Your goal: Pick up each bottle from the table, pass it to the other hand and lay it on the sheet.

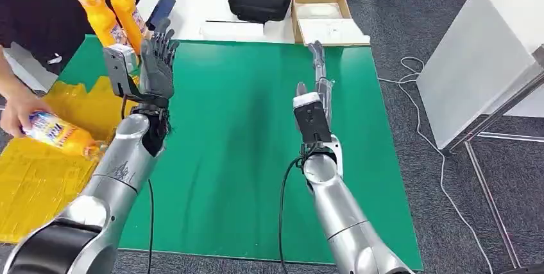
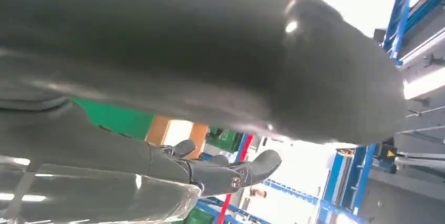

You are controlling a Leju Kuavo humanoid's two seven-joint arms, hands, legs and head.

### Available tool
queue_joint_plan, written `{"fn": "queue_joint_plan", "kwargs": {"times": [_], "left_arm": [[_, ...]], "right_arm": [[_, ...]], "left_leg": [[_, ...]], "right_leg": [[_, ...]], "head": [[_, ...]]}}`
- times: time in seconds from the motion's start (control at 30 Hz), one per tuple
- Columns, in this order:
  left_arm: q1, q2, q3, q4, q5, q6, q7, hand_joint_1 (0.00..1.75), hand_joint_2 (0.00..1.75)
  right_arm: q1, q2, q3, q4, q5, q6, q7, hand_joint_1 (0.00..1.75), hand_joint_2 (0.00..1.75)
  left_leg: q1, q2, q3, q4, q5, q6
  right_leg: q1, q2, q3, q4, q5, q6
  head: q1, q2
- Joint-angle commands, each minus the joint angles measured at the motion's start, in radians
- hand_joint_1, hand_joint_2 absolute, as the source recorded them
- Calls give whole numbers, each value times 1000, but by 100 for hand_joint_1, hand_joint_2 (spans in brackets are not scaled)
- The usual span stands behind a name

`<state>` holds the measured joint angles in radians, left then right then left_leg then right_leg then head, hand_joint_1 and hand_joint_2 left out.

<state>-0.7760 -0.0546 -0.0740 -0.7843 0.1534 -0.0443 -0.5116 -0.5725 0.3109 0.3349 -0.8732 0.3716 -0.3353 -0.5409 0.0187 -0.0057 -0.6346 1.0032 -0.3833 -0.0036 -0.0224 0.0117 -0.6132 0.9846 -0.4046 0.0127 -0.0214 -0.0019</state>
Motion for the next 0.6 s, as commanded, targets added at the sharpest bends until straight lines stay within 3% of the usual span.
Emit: {"fn": "queue_joint_plan", "kwargs": {"times": [0.03, 0.2, 0.6], "left_arm": [[-55, -7, -21, 88, 3, -11, 5, 0, 0], [-103, -60, -45, 191, -19, 31, -4, 0, 0], [-63, -41, -35, 145, -18, -10, -16, 0, 0]], "right_arm": [[-58, -12, 10, 88, -6, 5, 1, 0, 0], [-47, -16, 2, 82, -23, -58, -15, 0, 0], [-63, 6, 33, 96, -43, -15, 11, 0, 0]], "left_leg": [[0, -1, 0, 0, 0, 0], [0, -4, 0, 1, 0, 0], [-1, 0, 2, 0, -1, 0]], "right_leg": [[0, -1, 1, 0, 0, -1], [0, -5, 2, 0, -1, -1], [0, -1, 2, 0, -1, -1]], "head": [[0, 0], [0, 0], [0, 0]]}}
